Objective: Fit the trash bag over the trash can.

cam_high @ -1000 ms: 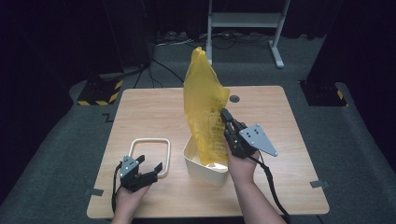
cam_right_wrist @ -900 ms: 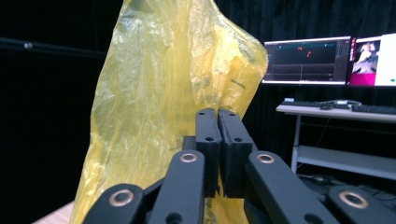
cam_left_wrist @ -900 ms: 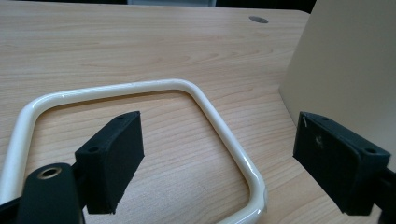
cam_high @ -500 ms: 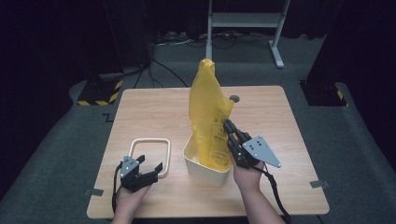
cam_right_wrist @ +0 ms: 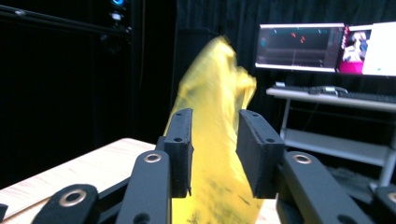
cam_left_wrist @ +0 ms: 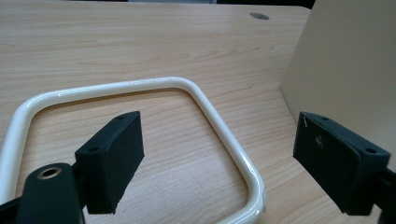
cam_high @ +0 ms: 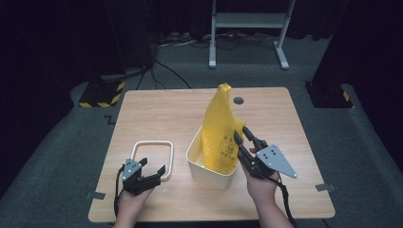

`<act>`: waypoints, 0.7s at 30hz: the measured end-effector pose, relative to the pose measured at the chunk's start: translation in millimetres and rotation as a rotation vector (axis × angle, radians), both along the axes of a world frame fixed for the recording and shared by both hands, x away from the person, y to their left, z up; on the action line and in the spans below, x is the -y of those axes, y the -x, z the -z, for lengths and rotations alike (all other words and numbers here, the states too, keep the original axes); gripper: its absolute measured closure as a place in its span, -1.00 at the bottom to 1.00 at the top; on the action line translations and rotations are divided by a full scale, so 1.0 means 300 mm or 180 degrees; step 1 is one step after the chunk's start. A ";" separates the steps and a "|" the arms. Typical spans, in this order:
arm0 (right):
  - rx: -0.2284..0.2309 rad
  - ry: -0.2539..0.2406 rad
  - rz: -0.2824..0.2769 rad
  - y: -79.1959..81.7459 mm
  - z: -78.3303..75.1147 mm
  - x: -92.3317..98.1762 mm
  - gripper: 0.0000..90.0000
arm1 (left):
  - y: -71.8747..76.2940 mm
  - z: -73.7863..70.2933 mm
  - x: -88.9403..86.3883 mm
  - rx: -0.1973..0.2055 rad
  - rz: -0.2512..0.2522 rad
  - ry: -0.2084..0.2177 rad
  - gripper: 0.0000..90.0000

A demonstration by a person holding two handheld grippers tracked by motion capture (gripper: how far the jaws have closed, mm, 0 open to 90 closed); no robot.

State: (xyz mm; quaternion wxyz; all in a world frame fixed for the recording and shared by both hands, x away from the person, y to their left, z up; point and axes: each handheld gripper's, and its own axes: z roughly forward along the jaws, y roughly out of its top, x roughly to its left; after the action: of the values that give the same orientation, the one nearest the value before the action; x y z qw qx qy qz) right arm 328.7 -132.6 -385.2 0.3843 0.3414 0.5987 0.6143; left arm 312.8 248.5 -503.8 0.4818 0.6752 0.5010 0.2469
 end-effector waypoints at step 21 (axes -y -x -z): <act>-0.0831 0.0214 0.0266 -0.304 -0.042 -0.072 0.90 | 0.009 -0.020 -0.019 0.0072 -0.0079 0.0080 -0.65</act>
State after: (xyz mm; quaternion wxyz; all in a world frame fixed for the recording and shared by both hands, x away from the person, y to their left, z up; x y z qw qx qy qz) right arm 419.9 -110.9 -372.5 0.3396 0.4301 0.6491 0.5276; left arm 310.2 254.1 -497.9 0.4927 0.6600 0.5070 0.2542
